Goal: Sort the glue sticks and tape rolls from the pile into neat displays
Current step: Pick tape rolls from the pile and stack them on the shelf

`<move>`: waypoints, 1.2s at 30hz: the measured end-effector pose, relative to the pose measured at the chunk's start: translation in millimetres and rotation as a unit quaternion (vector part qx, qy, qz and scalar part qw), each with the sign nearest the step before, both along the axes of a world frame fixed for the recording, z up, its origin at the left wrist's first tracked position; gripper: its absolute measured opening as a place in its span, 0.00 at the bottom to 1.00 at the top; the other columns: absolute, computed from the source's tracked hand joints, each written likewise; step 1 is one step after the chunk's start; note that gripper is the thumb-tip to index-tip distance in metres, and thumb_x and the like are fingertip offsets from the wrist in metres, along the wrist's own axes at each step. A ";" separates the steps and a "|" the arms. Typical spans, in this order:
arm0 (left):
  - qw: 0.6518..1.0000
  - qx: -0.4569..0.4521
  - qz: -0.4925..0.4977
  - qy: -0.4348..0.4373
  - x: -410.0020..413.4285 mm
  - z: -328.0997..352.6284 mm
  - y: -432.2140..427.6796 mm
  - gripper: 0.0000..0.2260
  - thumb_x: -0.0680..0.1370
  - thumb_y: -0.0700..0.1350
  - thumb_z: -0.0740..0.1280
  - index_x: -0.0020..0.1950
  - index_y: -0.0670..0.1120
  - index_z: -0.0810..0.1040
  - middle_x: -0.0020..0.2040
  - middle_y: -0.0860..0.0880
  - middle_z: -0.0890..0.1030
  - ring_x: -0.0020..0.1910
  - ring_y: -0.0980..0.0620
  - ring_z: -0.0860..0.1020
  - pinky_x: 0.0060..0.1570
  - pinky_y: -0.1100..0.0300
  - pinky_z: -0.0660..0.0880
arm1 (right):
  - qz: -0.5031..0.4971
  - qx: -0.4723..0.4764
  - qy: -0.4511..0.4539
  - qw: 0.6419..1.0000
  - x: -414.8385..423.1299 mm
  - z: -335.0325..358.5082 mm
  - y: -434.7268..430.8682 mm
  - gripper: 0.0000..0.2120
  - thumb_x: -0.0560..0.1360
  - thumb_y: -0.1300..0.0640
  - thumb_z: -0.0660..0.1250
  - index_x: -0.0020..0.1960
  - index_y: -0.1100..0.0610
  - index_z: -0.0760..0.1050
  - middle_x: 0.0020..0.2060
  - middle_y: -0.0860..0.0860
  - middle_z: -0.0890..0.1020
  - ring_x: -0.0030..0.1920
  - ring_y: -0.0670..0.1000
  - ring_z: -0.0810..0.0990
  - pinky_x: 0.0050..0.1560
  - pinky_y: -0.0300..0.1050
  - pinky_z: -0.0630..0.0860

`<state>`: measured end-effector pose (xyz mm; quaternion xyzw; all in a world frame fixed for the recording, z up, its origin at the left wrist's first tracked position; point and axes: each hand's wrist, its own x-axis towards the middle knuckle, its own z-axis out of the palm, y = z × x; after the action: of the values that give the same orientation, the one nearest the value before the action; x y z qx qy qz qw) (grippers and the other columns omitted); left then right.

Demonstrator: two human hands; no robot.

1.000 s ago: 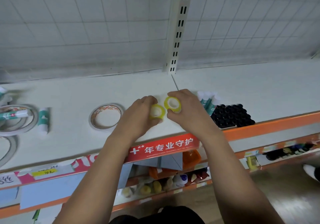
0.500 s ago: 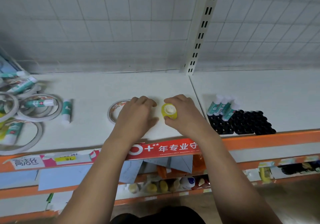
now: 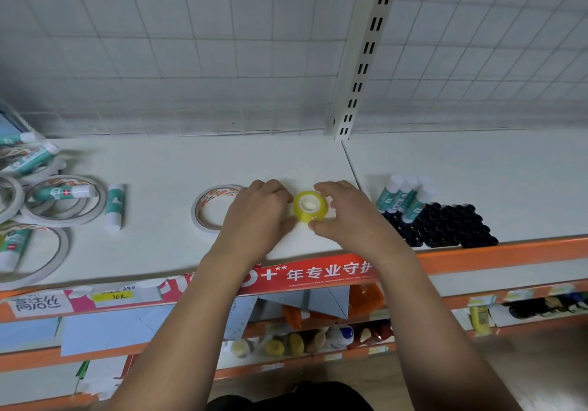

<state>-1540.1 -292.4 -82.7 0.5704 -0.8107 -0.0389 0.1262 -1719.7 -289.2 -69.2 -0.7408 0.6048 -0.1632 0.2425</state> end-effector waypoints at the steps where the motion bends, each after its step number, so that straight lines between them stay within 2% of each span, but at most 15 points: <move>1: 1.000 0.000 -0.002 -0.005 -1.7 0.5 -0.4 0.16 0.77 0.53 0.66 0.63 0.49 0.77 0.62 0.52 0.76 0.57 0.47 0.72 0.57 0.53 0.70 | 0.001 -0.002 0.002 1.000 -1.6 0.7 0.2 0.32 0.71 0.54 0.73 0.73 0.54 0.66 0.64 0.52 0.72 0.63 0.53 0.72 0.63 0.47 0.70; 5: 1.000 -0.002 -0.005 -0.016 -7.9 1.9 -2.0 0.15 0.77 0.53 0.66 0.61 0.49 0.78 0.61 0.51 0.76 0.57 0.46 0.73 0.55 0.52 0.70 | 0.000 -0.012 0.002 1.000 -4.1 2.2 0.6 0.29 0.72 0.56 0.72 0.71 0.56 0.69 0.61 0.54 0.75 0.60 0.53 0.74 0.60 0.44 0.70; 10: 1.000 0.004 -0.001 -0.009 -13.4 0.5 -2.4 0.14 0.78 0.52 0.65 0.59 0.47 0.79 0.59 0.50 0.77 0.56 0.46 0.73 0.54 0.52 0.71 | 0.002 -0.016 0.003 1.000 -6.4 1.4 1.1 0.23 0.72 0.57 0.72 0.66 0.59 0.72 0.58 0.56 0.76 0.58 0.55 0.75 0.59 0.51 0.72; 14: 1.000 0.012 0.008 -0.004 -9.9 3.5 0.5 0.17 0.77 0.53 0.66 0.63 0.47 0.77 0.61 0.50 0.76 0.57 0.46 0.73 0.56 0.52 0.71 | 0.017 -0.032 0.033 0.999 -5.3 0.6 -0.7 0.34 0.73 0.54 0.71 0.75 0.54 0.62 0.69 0.53 0.68 0.68 0.56 0.67 0.68 0.47 0.65; 16: 1.000 0.008 0.029 0.010 -1.3 8.1 6.2 0.20 0.77 0.54 0.67 0.66 0.48 0.75 0.63 0.50 0.75 0.59 0.47 0.73 0.57 0.53 0.70 | 0.030 -0.065 0.034 0.997 2.1 4.5 -2.4 0.35 0.73 0.52 0.70 0.76 0.52 0.60 0.70 0.50 0.66 0.69 0.55 0.63 0.65 0.43 0.62; 19: 0.996 -0.025 0.084 0.034 23.8 17.8 21.9 0.19 0.77 0.55 0.66 0.65 0.49 0.76 0.60 0.51 0.77 0.57 0.47 0.74 0.54 0.53 0.71 | 0.065 -0.123 0.011 0.990 28.8 13.6 -5.8 0.30 0.74 0.51 0.69 0.73 0.50 0.65 0.67 0.47 0.69 0.66 0.51 0.66 0.59 0.38 0.62; 22: 0.987 -0.050 0.152 0.033 59.2 24.7 44.9 0.15 0.77 0.54 0.65 0.61 0.50 0.78 0.56 0.50 0.78 0.54 0.47 0.75 0.52 0.53 0.72 | 0.114 -0.161 -0.031 0.980 71.1 20.8 -7.0 0.22 0.74 0.53 0.69 0.68 0.50 0.72 0.62 0.46 0.74 0.60 0.49 0.73 0.57 0.40 0.69; 25: 0.974 -0.050 0.221 0.019 97.0 25.4 69.4 0.16 0.77 0.55 0.63 0.61 0.49 0.78 0.56 0.50 0.78 0.56 0.46 0.75 0.51 0.54 0.71 | 0.156 -0.154 -0.075 0.973 118.4 24.1 -4.4 0.17 0.74 0.56 0.70 0.62 0.52 0.77 0.56 0.47 0.78 0.55 0.48 0.77 0.55 0.39 0.71; 28: 0.960 -0.052 0.274 0.016 131.3 25.0 89.0 0.15 0.77 0.54 0.65 0.60 0.48 0.79 0.56 0.49 0.78 0.56 0.45 0.75 0.51 0.53 0.70 | 0.206 -0.134 -0.089 0.965 161.9 21.8 4.3 0.14 0.74 0.56 0.70 0.60 0.52 0.78 0.53 0.47 0.79 0.51 0.49 0.78 0.55 0.45 0.76; 31: 0.956 -0.054 0.290 0.000 160.9 27.3 99.4 0.14 0.77 0.54 0.65 0.59 0.48 0.79 0.55 0.49 0.78 0.55 0.45 0.75 0.49 0.53 0.71 | 0.225 -0.135 -0.080 0.962 195.6 17.6 11.2 0.13 0.74 0.55 0.69 0.59 0.51 0.78 0.52 0.47 0.79 0.51 0.48 0.77 0.52 0.40 0.73; 36: 0.957 -0.059 0.282 -0.011 202.0 31.5 100.2 0.13 0.77 0.52 0.65 0.58 0.48 0.80 0.54 0.49 0.78 0.54 0.45 0.76 0.48 0.52 0.72 | 0.217 -0.118 -0.075 0.966 238.7 16.2 10.3 0.12 0.75 0.56 0.69 0.57 0.54 0.80 0.51 0.50 0.81 0.50 0.49 0.78 0.53 0.41 0.73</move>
<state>-1338.0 -192.1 -51.3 0.7680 -0.6189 0.0521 0.1566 -1481.0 -278.9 -53.0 -0.8632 0.3864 -0.2320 0.2276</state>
